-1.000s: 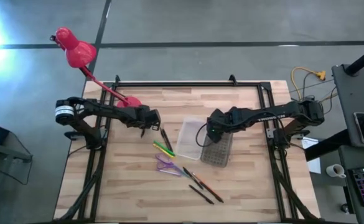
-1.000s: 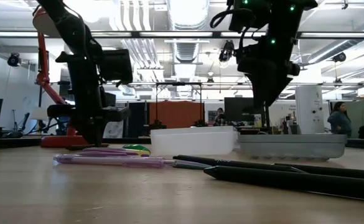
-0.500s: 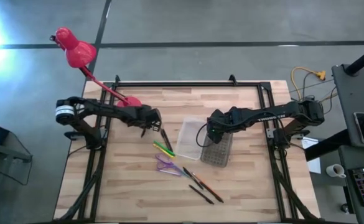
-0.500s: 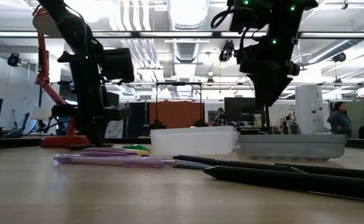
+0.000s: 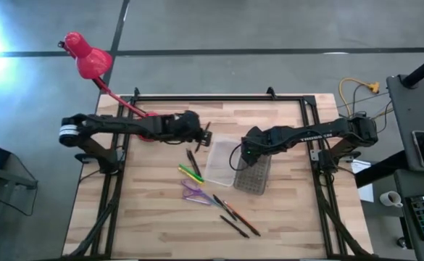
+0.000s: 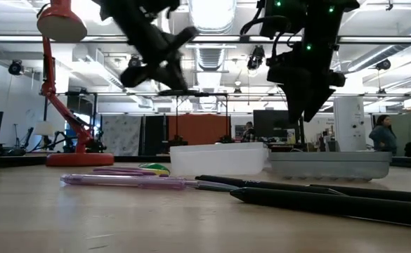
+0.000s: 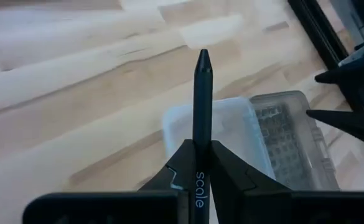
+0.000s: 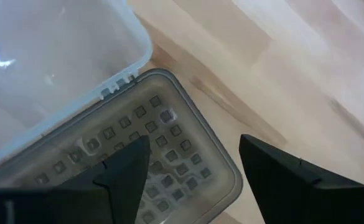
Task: Pick & place school supplies into a supply box
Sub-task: Put the black pen into the supply box
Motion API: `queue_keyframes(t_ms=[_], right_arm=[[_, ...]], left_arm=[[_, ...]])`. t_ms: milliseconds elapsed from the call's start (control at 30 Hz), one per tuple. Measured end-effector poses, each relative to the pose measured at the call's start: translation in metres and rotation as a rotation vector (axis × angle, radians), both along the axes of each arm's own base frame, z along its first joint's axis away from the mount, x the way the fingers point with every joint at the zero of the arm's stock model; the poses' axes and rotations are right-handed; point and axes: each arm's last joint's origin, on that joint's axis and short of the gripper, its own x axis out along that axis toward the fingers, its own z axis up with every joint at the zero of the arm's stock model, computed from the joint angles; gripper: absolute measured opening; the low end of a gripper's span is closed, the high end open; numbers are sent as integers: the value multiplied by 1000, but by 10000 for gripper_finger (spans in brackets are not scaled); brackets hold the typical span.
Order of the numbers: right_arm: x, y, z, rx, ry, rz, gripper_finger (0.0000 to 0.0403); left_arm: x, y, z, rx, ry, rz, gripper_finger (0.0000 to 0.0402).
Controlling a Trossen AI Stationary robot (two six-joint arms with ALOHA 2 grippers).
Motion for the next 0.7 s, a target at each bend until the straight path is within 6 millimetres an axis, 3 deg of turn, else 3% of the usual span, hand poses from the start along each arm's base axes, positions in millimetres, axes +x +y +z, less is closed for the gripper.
queue_keyframes(t_ms=[133,333,500,700], right_arm=[[-7,3,5,-11,3,-49,237],[-38,17,30,-65,-11,-117,235],[-63,28,43,-41,-118,-181,235],[-80,34,34,-25,-123,-208,233]], left_arm=[[30,-1,-7,-12,15,-24,12],[65,-1,-34,-75,60,-55,12],[77,-3,-48,-110,68,-24,12],[75,-17,-67,-176,80,50,17]])
